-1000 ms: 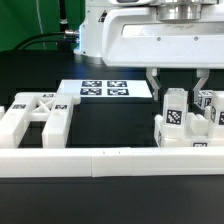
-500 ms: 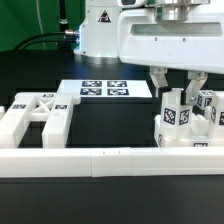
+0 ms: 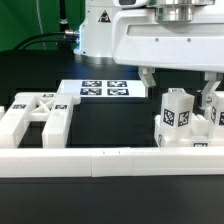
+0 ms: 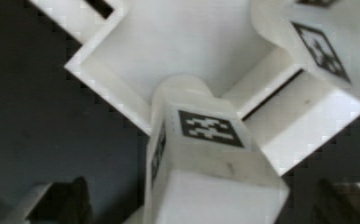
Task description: Assemble chair
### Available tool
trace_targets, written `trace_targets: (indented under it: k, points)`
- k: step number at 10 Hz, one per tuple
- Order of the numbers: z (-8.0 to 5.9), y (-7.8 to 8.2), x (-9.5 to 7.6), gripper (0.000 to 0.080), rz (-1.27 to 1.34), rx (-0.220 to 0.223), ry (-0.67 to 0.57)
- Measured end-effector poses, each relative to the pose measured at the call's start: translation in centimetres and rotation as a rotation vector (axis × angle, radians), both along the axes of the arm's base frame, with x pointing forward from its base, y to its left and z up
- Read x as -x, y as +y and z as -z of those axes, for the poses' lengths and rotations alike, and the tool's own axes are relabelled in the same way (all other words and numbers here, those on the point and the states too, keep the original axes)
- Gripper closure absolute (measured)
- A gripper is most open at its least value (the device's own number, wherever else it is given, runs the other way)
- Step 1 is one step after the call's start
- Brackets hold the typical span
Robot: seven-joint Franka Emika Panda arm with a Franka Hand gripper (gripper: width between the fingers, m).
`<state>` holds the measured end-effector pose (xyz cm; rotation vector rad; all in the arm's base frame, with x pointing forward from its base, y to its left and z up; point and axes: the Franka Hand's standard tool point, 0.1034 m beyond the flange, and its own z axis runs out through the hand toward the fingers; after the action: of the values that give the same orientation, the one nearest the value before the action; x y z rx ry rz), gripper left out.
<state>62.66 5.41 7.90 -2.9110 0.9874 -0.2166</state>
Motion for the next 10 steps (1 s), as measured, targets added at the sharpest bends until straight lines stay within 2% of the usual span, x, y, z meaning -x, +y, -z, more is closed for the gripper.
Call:
trace_targets:
  k: [10]
  points:
    - [-0.01, -0.67, -0.13, 0.0151, -0.917, 0.16, -0.001]
